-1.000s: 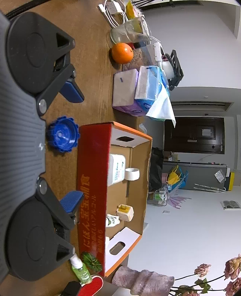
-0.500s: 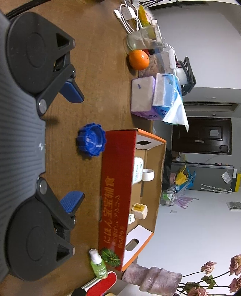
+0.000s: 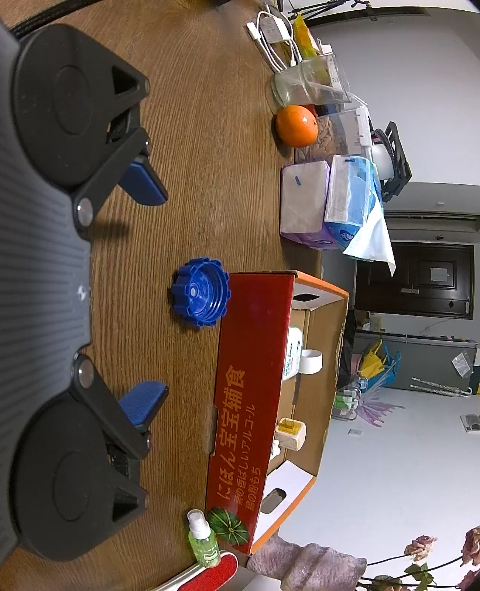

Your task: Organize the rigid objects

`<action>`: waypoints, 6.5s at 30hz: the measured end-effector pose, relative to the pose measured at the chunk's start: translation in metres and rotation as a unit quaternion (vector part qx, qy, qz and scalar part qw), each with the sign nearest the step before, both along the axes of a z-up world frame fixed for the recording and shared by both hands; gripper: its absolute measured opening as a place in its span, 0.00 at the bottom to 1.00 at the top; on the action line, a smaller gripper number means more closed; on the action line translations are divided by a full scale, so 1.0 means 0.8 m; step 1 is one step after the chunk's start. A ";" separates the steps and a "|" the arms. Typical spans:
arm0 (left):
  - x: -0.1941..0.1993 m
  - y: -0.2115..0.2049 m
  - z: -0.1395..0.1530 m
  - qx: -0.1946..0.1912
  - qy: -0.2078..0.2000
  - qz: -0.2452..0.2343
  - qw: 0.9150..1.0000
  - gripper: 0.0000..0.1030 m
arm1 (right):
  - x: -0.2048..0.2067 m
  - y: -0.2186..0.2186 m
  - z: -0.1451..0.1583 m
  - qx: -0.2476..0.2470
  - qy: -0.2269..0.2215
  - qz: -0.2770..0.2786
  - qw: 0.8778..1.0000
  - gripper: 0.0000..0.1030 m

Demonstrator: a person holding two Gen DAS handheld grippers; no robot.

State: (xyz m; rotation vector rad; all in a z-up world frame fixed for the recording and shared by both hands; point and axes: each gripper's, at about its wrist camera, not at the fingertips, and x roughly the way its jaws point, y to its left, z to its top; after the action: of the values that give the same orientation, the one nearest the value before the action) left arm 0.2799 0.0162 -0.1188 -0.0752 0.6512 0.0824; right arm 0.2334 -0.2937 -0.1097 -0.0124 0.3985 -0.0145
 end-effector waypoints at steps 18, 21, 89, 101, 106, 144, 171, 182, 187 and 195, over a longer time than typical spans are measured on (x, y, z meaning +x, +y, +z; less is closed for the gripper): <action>0.006 -0.058 -0.004 0.005 0.000 -0.036 0.999 1.00 | 0.088 -0.046 -0.035 -0.086 0.059 -0.025 0.994 0.67; 0.009 -0.073 -0.004 0.005 0.000 -0.045 0.999 1.00 | 0.104 -0.047 -0.039 -0.081 0.076 -0.022 0.994 0.59; 0.063 -0.413 -0.006 0.029 -0.013 -0.150 0.988 1.00 | 0.072 -0.235 -0.010 0.005 0.023 -0.022 0.999 0.53; 0.093 -0.464 -0.018 0.062 -0.017 -0.167 0.984 1.00 | 0.081 -0.257 -0.017 0.009 0.025 -0.019 0.999 0.53; 0.110 -0.480 -0.024 0.071 -0.011 -0.179 0.981 1.00 | 0.086 -0.263 -0.019 0.011 0.024 -0.017 0.999 0.53; 0.113 -0.485 -0.024 0.059 -0.024 -0.214 0.975 0.54 | 0.079 -0.269 -0.022 0.019 0.002 -0.006 1.000 0.53; 0.023 -0.364 0.003 0.036 -0.046 -0.185 0.981 0.54 | 0.018 -0.207 -0.018 0.015 -0.012 -0.019 1.000 0.53; 0.001 -0.291 0.018 0.024 -0.062 -0.163 0.984 0.54 | -0.005 -0.154 -0.017 0.015 -0.012 -0.014 1.000 0.53; -0.005 -0.258 0.027 0.018 -0.071 -0.154 0.985 0.54 | -0.013 -0.124 -0.015 0.016 -0.013 -0.008 1.000 0.53; -0.011 -0.202 0.042 0.008 -0.087 -0.135 0.987 0.54 | -0.019 -0.062 -0.011 0.018 -0.018 0.015 1.000 0.53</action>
State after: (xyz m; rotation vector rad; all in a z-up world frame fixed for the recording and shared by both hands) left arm 0.2712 -0.1457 -0.0856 0.0224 0.4805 -0.1783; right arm 0.2182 -0.3434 -0.1186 0.0172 0.3615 0.0211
